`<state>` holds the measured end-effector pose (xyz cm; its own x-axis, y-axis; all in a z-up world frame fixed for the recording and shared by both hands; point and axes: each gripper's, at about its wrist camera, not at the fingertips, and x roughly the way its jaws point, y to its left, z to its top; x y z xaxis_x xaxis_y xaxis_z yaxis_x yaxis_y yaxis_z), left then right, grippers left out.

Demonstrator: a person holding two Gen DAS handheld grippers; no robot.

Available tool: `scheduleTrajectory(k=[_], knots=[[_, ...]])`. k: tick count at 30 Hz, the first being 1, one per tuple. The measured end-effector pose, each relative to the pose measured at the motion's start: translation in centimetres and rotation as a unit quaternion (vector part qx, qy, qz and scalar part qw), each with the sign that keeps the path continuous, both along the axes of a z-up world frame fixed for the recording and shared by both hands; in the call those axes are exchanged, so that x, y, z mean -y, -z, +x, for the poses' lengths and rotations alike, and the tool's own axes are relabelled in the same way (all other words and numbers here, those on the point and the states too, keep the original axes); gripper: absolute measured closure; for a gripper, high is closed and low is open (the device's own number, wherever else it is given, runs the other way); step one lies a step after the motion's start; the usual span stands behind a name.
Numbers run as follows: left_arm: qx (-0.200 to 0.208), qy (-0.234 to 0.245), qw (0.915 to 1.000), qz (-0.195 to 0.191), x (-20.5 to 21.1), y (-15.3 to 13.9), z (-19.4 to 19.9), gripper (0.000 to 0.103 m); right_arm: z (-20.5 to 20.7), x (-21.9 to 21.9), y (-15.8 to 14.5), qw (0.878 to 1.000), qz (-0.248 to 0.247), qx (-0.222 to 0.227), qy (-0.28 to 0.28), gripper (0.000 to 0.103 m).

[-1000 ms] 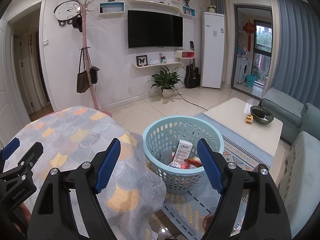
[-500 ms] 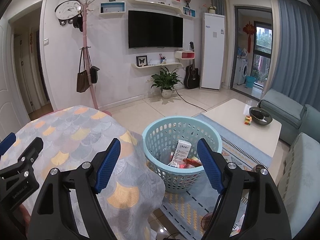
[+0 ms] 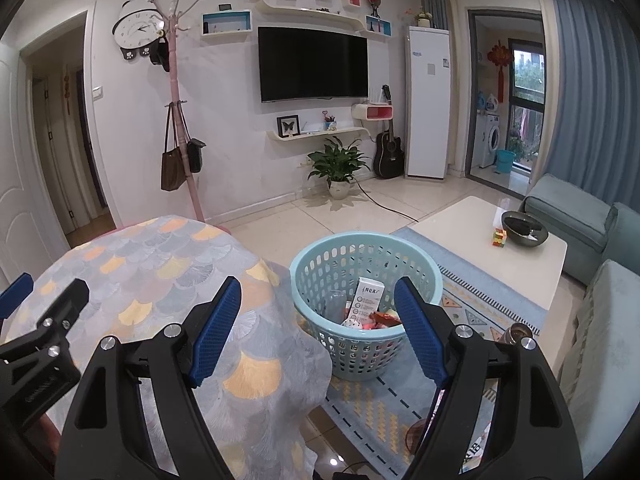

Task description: Collect trash

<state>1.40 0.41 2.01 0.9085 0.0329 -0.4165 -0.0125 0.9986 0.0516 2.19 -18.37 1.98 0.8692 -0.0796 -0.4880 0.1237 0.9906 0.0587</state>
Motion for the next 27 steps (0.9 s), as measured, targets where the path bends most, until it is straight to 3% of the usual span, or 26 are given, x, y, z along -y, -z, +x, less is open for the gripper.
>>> scheduleTrajectory(k=[18,27], knots=[[0.006,-0.008,1.0000,-0.001,-0.5,-0.3,-1.2,0.008,-0.8,-0.3,-0.2,1.000,-0.003,0.002,0.001,0.028],[-0.006,-0.012,0.9995,-0.029,-2.7,-0.3,-1.3,0.008,-0.4,-1.8,-0.4,1.000,-0.014,0.004,-0.009,0.028]])
